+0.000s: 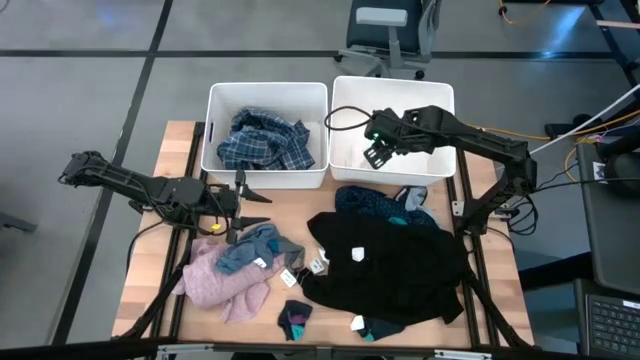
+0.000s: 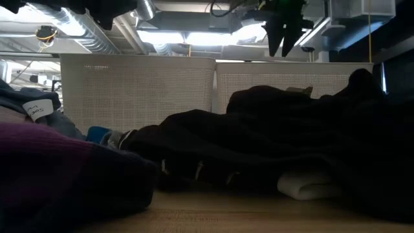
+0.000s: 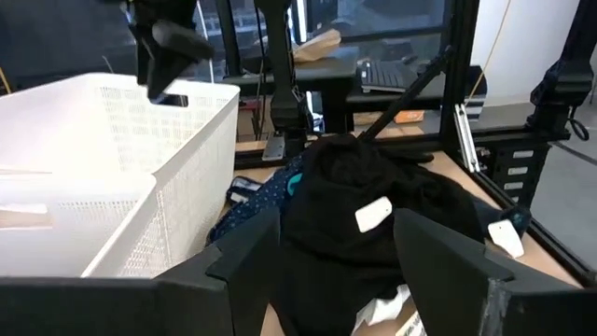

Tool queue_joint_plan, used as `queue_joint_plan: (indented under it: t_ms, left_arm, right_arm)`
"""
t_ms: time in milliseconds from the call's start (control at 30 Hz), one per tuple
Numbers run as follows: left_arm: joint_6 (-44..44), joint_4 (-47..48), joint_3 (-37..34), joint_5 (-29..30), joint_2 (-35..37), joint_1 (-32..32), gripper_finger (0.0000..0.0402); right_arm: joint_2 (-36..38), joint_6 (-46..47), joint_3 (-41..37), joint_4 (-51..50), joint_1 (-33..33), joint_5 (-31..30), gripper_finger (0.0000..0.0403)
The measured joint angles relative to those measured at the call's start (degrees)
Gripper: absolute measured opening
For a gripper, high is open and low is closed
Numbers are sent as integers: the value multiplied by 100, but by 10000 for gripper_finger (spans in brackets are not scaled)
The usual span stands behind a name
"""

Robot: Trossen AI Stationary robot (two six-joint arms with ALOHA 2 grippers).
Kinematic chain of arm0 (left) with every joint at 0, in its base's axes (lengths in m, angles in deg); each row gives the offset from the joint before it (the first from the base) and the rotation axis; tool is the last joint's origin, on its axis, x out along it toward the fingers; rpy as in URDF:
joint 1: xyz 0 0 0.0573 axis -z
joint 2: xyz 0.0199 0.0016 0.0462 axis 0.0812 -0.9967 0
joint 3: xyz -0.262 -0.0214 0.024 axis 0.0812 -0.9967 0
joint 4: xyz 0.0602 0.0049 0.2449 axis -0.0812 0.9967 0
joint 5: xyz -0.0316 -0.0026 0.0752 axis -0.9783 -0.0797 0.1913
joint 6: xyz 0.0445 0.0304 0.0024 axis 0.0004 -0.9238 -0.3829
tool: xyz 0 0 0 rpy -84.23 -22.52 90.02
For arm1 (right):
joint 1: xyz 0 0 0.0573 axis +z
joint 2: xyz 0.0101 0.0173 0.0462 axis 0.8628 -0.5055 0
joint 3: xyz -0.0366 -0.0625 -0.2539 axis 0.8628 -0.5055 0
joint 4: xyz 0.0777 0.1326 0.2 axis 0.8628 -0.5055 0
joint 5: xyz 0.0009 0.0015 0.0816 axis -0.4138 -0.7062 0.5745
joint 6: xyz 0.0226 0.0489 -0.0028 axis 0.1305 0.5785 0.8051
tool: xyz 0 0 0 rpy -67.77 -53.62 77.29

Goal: Sort clothes
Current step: Put the bottom left blue sock into the left white bin

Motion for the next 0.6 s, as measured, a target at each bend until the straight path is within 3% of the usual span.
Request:
queue_joint_plan:
  t_ms: [167,367,600]
  left_arm:
    - [51,91,-4,0,0,0,203]
    - [126,233,-4,0,-58,12,203]
    - [66,-25,44,21,-497,141,203]
  right_arm:
    - [0,-15,16,14,482,4,245]
    - [2,-137,-128,213,1716,-127,245]
    - [-2,-506,-1008,1613,3154,-607,245]
